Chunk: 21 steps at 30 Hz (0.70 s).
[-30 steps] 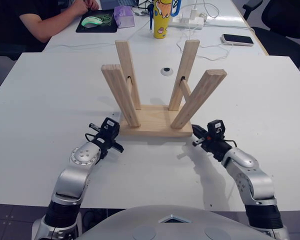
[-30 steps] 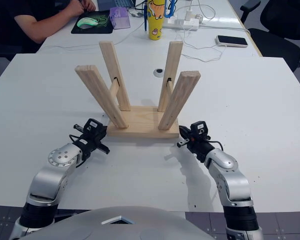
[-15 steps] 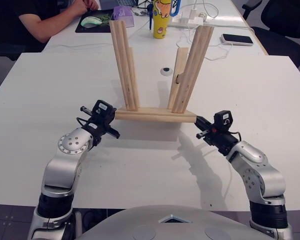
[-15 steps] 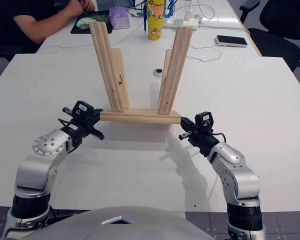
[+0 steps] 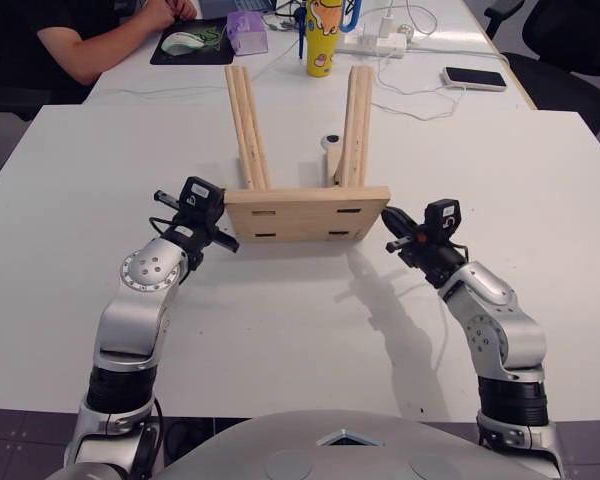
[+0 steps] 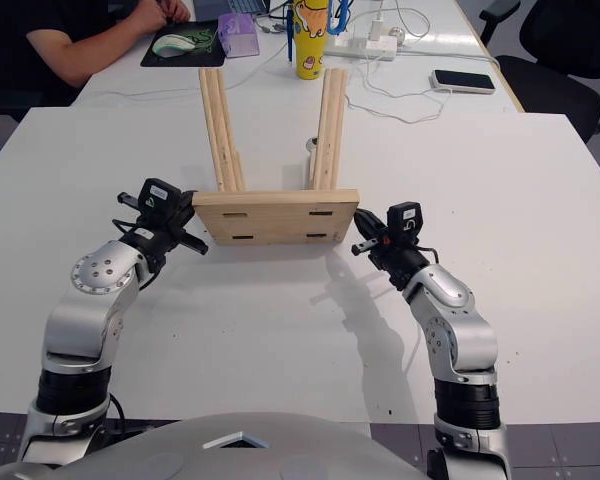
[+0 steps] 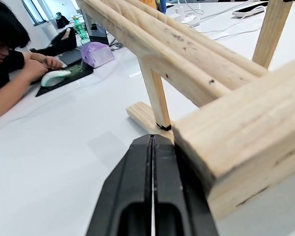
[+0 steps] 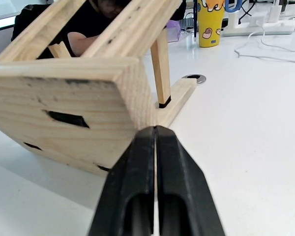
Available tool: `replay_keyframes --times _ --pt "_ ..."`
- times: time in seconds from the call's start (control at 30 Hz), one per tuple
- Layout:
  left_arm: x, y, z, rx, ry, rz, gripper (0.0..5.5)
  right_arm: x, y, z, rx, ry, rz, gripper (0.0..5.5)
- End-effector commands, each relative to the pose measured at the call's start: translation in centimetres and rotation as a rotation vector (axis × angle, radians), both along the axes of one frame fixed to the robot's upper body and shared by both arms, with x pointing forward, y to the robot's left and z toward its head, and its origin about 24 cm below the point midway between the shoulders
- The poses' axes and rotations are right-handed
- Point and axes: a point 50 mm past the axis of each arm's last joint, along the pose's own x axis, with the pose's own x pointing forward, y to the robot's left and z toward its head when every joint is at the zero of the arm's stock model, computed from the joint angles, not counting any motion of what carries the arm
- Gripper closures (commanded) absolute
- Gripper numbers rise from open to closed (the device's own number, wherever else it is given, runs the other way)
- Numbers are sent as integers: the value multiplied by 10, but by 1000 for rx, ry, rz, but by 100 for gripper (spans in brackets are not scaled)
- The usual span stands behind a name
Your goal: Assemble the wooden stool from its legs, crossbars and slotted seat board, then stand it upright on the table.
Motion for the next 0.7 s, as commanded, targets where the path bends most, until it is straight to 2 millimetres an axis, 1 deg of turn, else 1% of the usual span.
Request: replay_keyframes --times 0.03,0.1,0.17,0.23,0.33,0.4,0.53,0.63,0.7 --pt "2 19 -21 121 -87 137 550 8 -11 -9 -79 -67 -124 548" --pt "-3 29 -39 162 -96 199 550 9 -19 -20 -112 -77 -187 548" --pt "-11 33 -63 207 -58 215 550 9 -19 -37 -126 -55 -207 548" --pt "-15 30 -85 230 -2 199 550 8 -11 -57 -135 -18 -185 548" --pt "-17 21 -103 241 48 145 550 9 2 -74 -128 8 -147 548" --pt "-14 12 -108 254 50 96 550 10 11 -80 -121 6 -124 548" --pt "-8 -2 -108 276 24 20 550 15 22 -83 -119 -9 -103 548" --pt "-14 -16 -111 264 60 -70 550 17 25 -83 -119 -22 -94 548" --pt "-18 -22 -108 246 72 -103 550 17 27 -80 -115 -32 -82 548"
